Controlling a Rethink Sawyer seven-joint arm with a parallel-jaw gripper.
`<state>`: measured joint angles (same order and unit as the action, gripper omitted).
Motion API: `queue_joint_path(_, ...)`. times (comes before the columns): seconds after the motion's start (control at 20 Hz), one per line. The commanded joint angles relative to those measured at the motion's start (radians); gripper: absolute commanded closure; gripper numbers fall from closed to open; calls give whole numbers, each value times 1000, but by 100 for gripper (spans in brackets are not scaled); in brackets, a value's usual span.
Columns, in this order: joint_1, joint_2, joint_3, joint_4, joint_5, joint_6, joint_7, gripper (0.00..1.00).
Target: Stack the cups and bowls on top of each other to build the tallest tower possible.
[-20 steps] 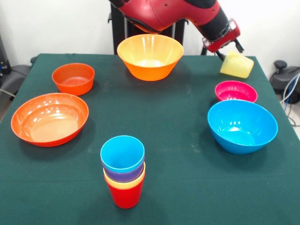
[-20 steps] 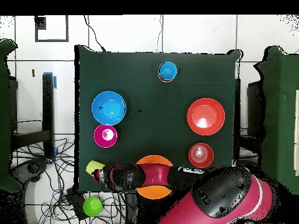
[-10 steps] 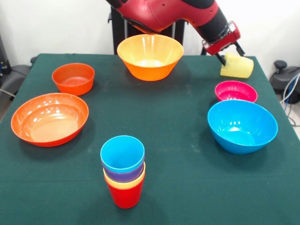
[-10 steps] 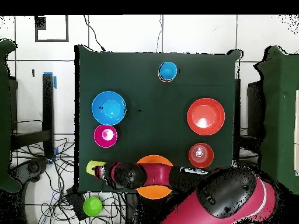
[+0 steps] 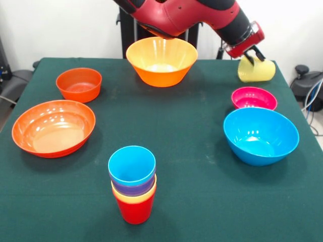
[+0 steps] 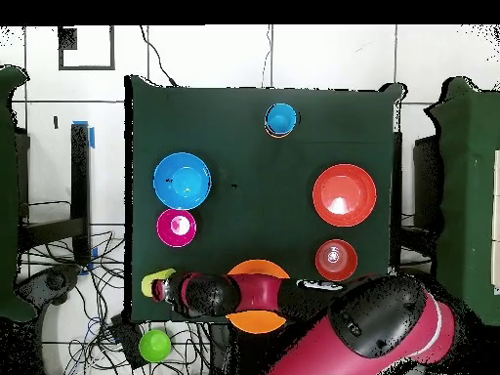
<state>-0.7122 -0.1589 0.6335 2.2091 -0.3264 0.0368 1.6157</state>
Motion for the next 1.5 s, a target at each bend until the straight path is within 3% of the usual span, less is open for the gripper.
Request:
queue_joint_path(0.05, 23, 39, 30, -142, -6, -33, 109, 100)
queue_joint_path(0.55, 37, -33, 26, -125, 26, 5, 129, 100)
queue_joint_path(0.85, 165, -210, -83, -123, 121, 17, 225, 100)
queue_joint_path(1.1, 238, -307, -132, -143, 206, 113, 244, 100)
queue_joint_path(1.5, 241, -396, -107, -151, 293, 283, 244, 100)
